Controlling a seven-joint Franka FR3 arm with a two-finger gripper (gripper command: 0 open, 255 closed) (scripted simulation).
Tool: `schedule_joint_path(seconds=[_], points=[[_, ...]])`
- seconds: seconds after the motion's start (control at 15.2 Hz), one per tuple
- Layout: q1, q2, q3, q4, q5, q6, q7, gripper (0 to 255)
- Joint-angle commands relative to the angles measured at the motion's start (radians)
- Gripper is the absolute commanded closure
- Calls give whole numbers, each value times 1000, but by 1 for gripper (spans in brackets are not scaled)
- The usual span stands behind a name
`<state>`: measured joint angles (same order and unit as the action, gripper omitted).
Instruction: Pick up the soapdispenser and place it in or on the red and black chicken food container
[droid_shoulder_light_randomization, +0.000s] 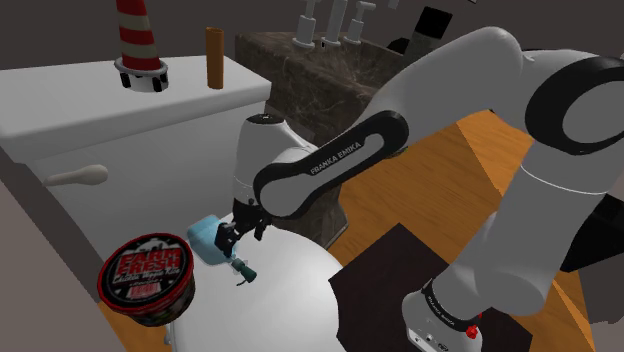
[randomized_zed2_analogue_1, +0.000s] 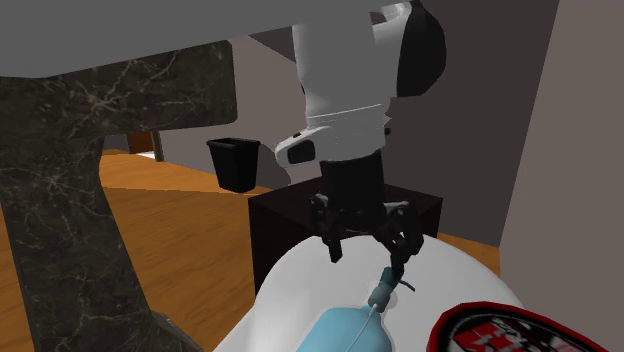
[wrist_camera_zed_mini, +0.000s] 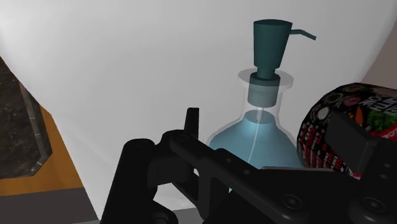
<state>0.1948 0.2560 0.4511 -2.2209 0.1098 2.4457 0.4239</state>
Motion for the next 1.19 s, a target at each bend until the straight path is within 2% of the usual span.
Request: schedule_joint_path(seconds=[0.0, 0.46, 0.99, 1.06, 1.12], points=[[22, 60, -8, 49, -33, 11, 31, 0], [53, 144, -30, 44, -70, 98, 57, 0], [53, 144, -30, 44, -70, 98, 57, 0], [53, 144, -30, 44, -70, 98, 57, 255], [53, 144, -30, 44, -70, 98, 57, 255]])
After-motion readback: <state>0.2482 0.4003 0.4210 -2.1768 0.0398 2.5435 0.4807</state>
